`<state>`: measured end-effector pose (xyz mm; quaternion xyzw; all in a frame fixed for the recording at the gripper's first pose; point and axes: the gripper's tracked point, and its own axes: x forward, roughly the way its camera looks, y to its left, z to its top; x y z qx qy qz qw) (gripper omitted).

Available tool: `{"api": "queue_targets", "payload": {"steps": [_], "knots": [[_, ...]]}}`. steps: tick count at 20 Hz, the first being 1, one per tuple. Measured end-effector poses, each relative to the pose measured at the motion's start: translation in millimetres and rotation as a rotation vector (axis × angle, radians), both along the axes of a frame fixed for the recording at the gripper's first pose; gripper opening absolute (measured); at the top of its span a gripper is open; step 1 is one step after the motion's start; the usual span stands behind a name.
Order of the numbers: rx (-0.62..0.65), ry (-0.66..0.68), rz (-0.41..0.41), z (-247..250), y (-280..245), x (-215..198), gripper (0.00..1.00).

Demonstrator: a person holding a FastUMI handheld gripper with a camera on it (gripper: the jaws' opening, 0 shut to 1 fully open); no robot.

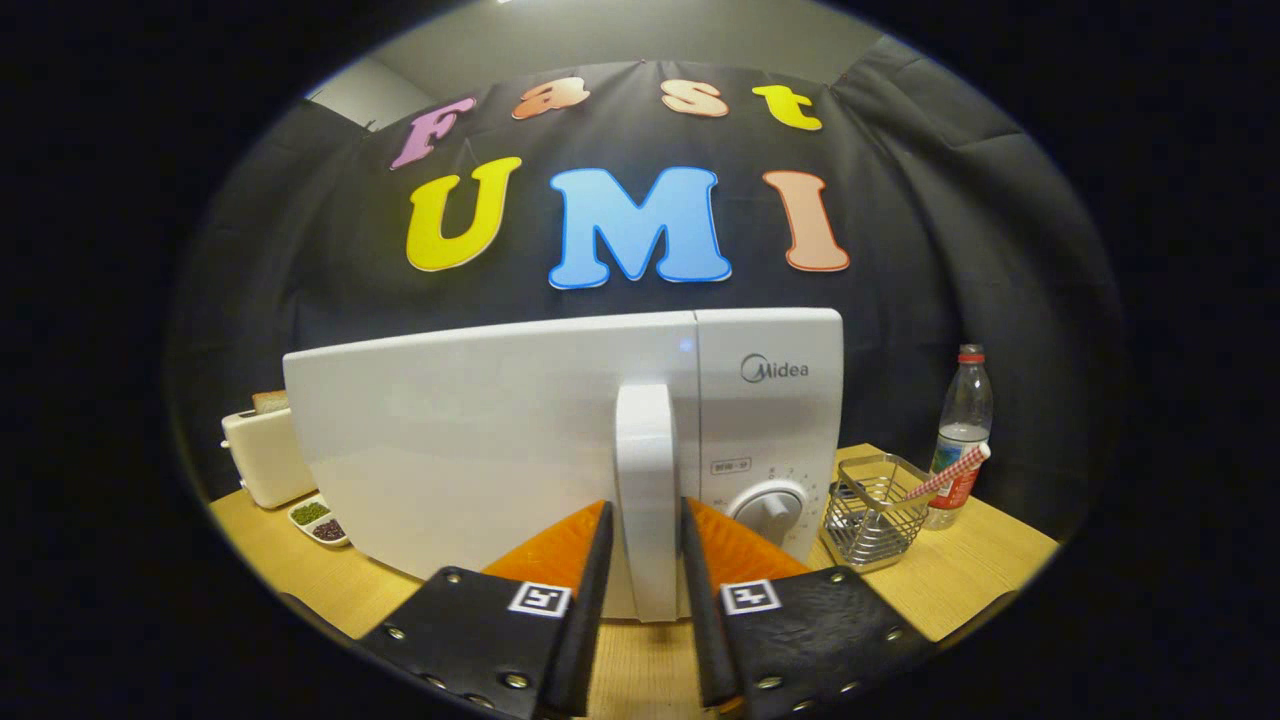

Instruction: Open the microwave, put the food inside, and close the microwave door.

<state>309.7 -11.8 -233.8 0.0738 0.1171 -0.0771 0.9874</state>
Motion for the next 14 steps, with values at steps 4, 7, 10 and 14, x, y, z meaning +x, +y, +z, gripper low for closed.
{"api": "queue_targets", "payload": {"steps": [4, 7, 10, 14], "knots": [[0.039, 0.002, 0.03, 2, 3, 0, 0.26], [0.038, 0.009, 0.027, 2, 4, -3, 0.14], [0.018, 0.012, 0.033, 5, 12, -25, 0.13], [0.023, 0.006, 0.124, 13, 45, -79, 0.14]]}}
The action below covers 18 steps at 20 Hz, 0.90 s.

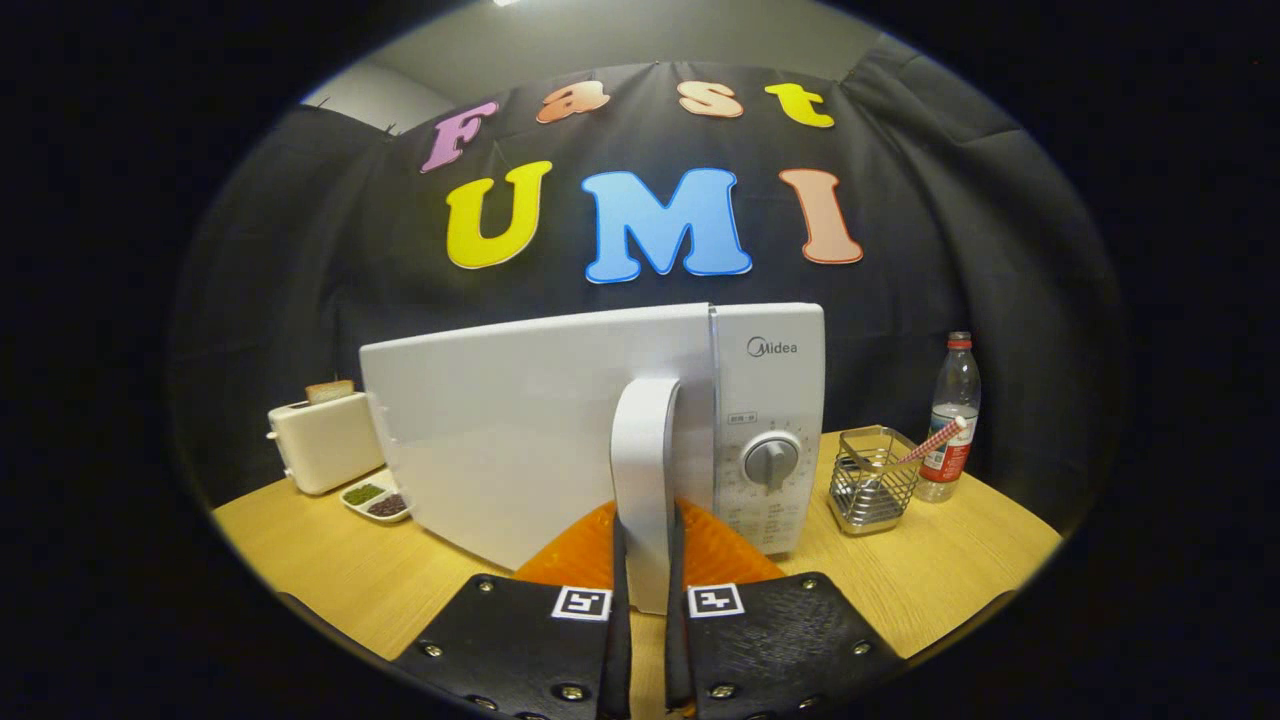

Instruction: Open the microwave, put the food inside, and close the microwave door.

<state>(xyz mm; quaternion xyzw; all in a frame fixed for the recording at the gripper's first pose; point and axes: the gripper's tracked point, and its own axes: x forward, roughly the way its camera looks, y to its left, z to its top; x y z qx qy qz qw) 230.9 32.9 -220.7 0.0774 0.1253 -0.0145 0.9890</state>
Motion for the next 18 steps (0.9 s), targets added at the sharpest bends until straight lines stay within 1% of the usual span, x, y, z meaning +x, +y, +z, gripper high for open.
{"api": "queue_targets", "payload": {"steps": [2, 5, 10, 14, 16, 18], "knots": [[0.031, -0.005, 0.065, 5, 22, -25, 0.13], [0.051, -0.015, 0.13, 10, 51, -56, 0.13], [0.094, -0.041, 0.198, 19, 107, -96, 0.13], [0.074, -0.073, 0.232, 26, 162, -121, 0.13], [0.053, -0.089, 0.232, 29, 187, -130, 0.13], [-0.008, -0.111, 0.215, 31, 209, -136, 0.12]]}}
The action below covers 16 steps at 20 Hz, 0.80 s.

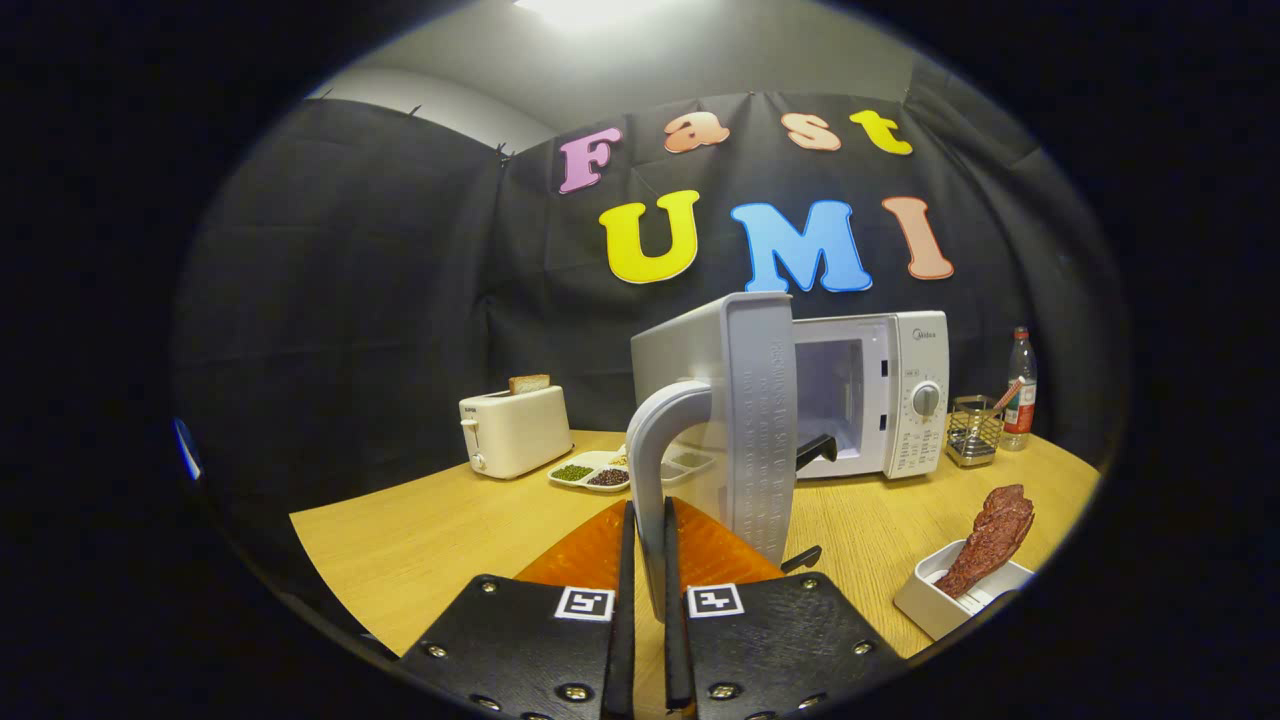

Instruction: Open the microwave, put the food inside, and close the microwave door.

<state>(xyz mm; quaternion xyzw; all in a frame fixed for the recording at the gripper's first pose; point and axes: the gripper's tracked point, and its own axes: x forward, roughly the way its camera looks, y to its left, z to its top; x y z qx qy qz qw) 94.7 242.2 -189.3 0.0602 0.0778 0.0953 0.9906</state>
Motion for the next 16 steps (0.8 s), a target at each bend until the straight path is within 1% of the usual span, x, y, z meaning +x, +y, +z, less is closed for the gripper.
{"api": "queue_targets", "payload": {"steps": [3, 6, 8, 9, 11, 13, 14, 16], "knots": [[-0.067, -0.021, -0.044, -2, 23, -4, 0.12], [-0.066, -0.01, -0.055, -2, 45, -9, 0.12], [-0.051, -0.003, -0.047, 0, 57, -14, 0.12], [-0.039, -0.001, -0.033, 1, 62, -19, 0.12], [-0.014, -0.018, 0.036, 10, 80, -32, 0.13], [-0.001, -0.039, 0.103, 22, 85, -42, 0.13], [0.012, -0.039, 0.139, 27, 86, -45, 0.12], [0.029, -0.02, 0.179, 31, 72, -48, 0.12]]}}
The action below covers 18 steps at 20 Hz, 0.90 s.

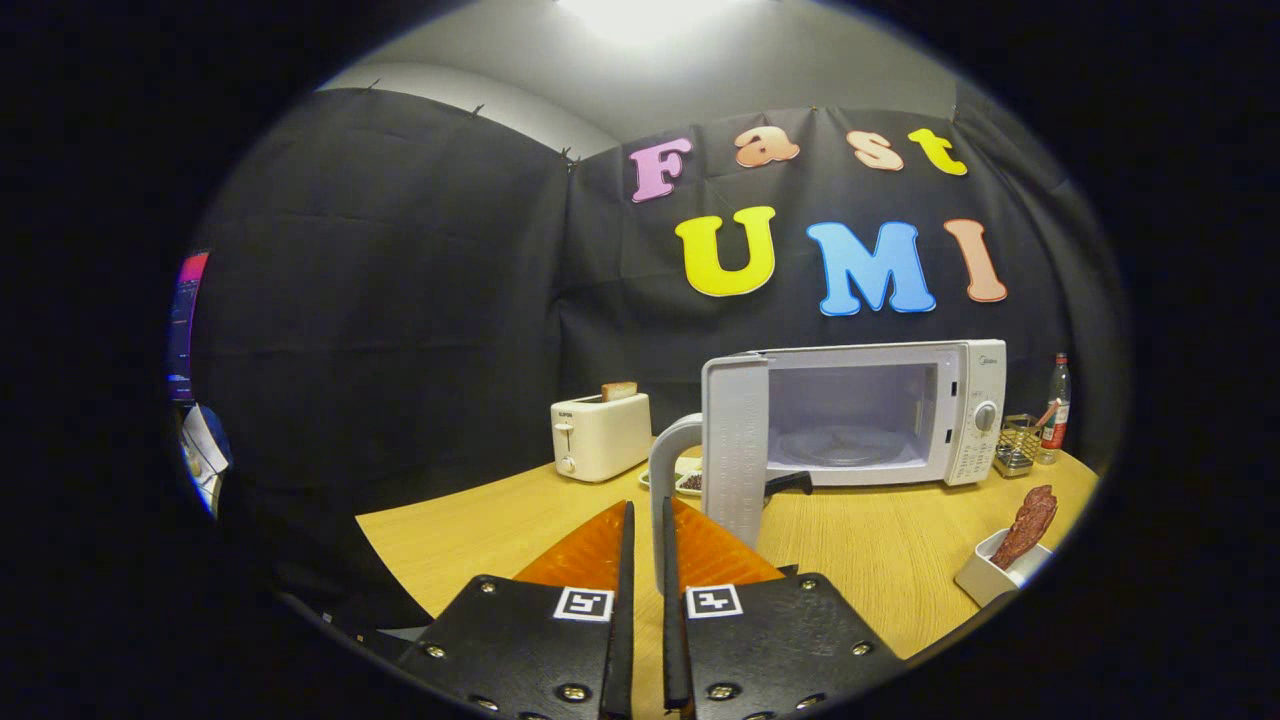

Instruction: Open the microwave, put the food inside, and close the microwave door.

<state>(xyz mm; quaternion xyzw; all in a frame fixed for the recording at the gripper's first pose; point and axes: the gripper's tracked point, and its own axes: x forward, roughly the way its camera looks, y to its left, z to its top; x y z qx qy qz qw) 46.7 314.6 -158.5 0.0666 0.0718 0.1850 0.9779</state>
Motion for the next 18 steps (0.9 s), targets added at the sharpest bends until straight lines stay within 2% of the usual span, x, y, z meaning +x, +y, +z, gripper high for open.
{"api": "queue_targets", "payload": {"steps": [2, 3, 4, 5, 6, 7, 8, 10, 18], "knots": [[0.001, 0.003, 0.019, 7, -20, 0, 0.12], [-0.01, -0.003, 0.027, 8, -30, 1, 0.16], [-0.023, -0.018, 0.026, 10, -43, 2, 0.43], [-0.045, -0.036, 0.002, 11, -61, 2, 0.55], [-0.066, -0.055, -0.028, 13, -80, 4, 0.65], [-0.078, -0.071, -0.049, 14, -96, 5, 0.7], [-0.084, -0.077, -0.062, 13, -108, 7, 0.82], [-0.078, -0.075, -0.079, 12, -131, 10, 0.95], [0.017, 0.023, -0.209, -17, -257, 15, 0.95]]}}
